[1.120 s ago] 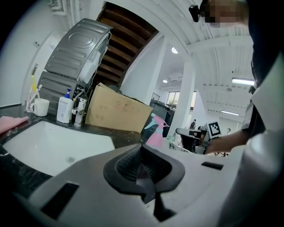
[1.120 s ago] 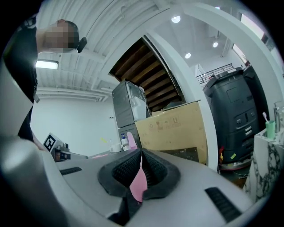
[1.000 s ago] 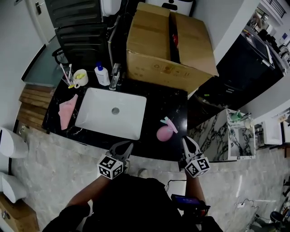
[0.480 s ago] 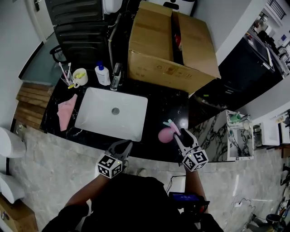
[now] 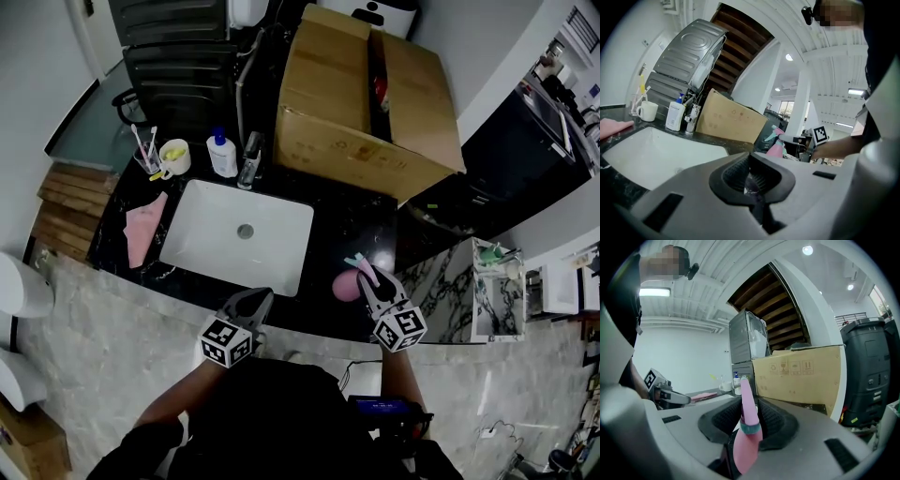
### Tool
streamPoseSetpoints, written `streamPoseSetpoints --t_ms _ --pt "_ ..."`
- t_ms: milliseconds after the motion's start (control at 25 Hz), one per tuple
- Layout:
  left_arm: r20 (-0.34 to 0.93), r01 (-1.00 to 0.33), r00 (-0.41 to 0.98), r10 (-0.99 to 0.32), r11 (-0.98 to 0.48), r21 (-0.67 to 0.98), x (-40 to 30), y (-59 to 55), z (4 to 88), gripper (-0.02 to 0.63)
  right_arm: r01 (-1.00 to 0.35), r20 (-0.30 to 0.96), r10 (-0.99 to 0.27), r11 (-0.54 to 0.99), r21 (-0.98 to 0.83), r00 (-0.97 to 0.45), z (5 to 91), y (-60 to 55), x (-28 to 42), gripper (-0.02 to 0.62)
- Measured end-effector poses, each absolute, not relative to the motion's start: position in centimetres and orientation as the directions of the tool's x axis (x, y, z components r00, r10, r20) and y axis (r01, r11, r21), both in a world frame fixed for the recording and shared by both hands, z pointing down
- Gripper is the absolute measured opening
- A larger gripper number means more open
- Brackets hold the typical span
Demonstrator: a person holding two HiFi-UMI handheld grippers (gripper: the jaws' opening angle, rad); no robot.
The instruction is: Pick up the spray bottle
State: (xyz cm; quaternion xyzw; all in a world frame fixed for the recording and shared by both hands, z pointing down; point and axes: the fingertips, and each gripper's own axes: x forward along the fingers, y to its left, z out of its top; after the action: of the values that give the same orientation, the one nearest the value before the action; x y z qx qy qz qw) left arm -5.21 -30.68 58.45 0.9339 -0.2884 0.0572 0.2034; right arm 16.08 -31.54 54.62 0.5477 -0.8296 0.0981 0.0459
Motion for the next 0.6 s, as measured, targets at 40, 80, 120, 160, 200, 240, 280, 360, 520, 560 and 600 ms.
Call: streamPoseSetpoints --t_ms 40,80,120,160,200,240,280,360,520,560,600 --pt "0.225 -0.564 0.826 -0.517 -0.749 0.348 -5.3 -30.7 58.5 0.008 -0.916 0.183 -0.898 0.385 -0.113 -0.400 54.7 -31.6 16.0 0.124" --pt "0.225 -0.565 0.825 -0.518 -0.748 0.348 -5.3 -30.8 58.5 0.008 -0.915 0.181 -0.897 0.388 -0.114 -0.403 54.7 -31.7 15.9 0.123" --pt "0.225 -0.566 0.824 -0.519 -0.748 0.348 -5.3 -30.8 58.5 0.008 -0.913 0.181 -0.896 0.391 -0.113 -0.406 54.7 -31.7 15.9 0.123" --pt "0.225 -0.566 0.824 -0.520 -0.747 0.347 -5.3 -30.8 58.5 0.008 -0.913 0.180 -0.895 0.394 -0.109 -0.408 54.7 -31.7 15.9 0.121" --pt "0.225 -0.567 0.824 -0.520 -0.747 0.347 -5.3 -30.8 58.4 0.008 -0.912 0.180 -0.894 0.396 -0.104 -0.409 54.7 -31.7 15.9 0.120" --pt "0.225 -0.566 0.824 -0.520 -0.748 0.347 -5.2 -30.8 58.4 0.008 -0.912 0.181 -0.894 0.398 -0.099 -0.409 54.6 -31.6 15.9 0.118" --pt "0.225 -0.565 0.825 -0.519 -0.748 0.347 -5.2 -30.8 58.3 0.008 -0.913 0.181 -0.895 0.396 -0.095 -0.407 54.6 -31.5 15.9 0.118" --pt "0.225 -0.562 0.827 -0.515 -0.751 0.348 -5.1 -30.7 58.3 0.008 -0.918 0.178 -0.901 0.386 -0.090 -0.397 54.5 -31.4 16.1 0.117" --pt "0.225 -0.551 0.835 -0.503 -0.758 0.350 -4.8 -30.6 58.4 0.008 -0.927 0.153 -0.915 0.362 -0.096 -0.373 54.1 -30.7 16.4 0.114" --pt "0.225 -0.547 0.837 -0.499 -0.760 0.350 -4.8 -30.5 58.4 0.008 -0.929 0.148 -0.918 0.356 -0.099 -0.368 54.1 -30.5 16.5 0.114" --pt "0.225 -0.544 0.839 -0.495 -0.763 0.350 -4.7 -30.5 58.4 0.008 -0.931 0.145 -0.921 0.350 -0.100 -0.362 54.0 -30.3 16.6 0.114"
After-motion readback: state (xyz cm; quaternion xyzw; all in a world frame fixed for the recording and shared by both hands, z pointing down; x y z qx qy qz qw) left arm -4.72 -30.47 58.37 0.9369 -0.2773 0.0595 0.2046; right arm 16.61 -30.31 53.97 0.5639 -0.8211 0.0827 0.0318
